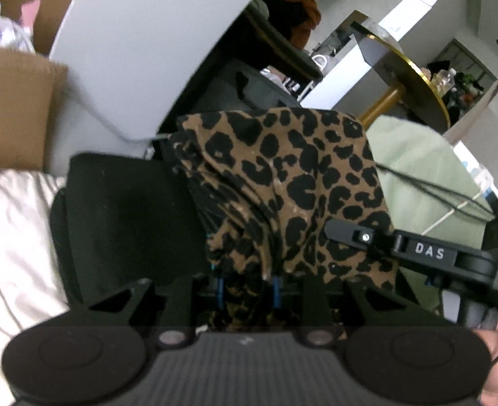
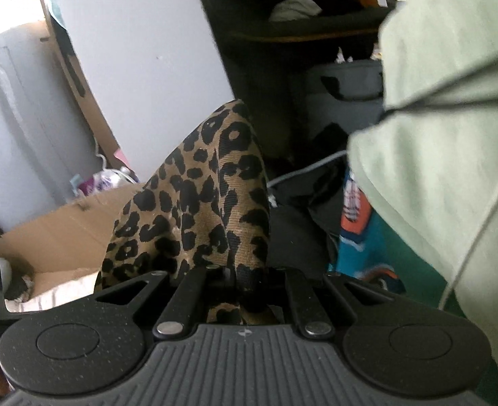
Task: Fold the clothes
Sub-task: 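Carry the leopard skirt with both grippers over the black clothes stack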
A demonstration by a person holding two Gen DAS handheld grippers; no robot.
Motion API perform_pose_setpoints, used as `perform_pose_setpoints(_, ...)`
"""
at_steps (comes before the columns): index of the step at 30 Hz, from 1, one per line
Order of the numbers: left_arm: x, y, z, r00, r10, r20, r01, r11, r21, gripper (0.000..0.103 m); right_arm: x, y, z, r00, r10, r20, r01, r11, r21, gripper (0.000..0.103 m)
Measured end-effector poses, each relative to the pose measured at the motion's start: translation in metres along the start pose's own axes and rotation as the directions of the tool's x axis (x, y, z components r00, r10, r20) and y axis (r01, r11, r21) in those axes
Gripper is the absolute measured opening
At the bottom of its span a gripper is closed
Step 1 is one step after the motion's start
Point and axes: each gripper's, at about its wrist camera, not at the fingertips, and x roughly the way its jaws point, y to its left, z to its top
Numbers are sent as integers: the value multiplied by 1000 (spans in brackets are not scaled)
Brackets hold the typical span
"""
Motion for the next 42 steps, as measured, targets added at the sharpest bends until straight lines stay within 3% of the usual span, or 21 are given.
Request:
perform_pose_setpoints(4, 16, 8, -11, 1000, -17, -8, 17, 1000, -22, 26, 6, -11, -13, 1000, -22, -14, 22, 1000, -3, 6)
perform_pose_setpoints(8, 23, 17, -18, 998, -60, -14, 59, 997, -55, 26, 14, -28, -21, 999, -23, -33, 25, 997, 75, 6)
perform_pose_setpoints(14, 33, 27, -30, 997, -71, -16, 70, 995, -68, 26, 23, -36, -34, 999, -34, -41, 36, 999, 35, 6)
perform_pose_setpoints(24, 49, 49, -17, 999, -28, -38, 24, 992, -121, 26, 47, -36, -35, 998, -28, -54, 28, 1000, -3, 6)
perform_pose_setpoints(42, 77, 123, 34, 993, 75, -93, -94, 972, -217, 26, 172, -34, -1, 980, 72, -187, -67, 997, 30, 6)
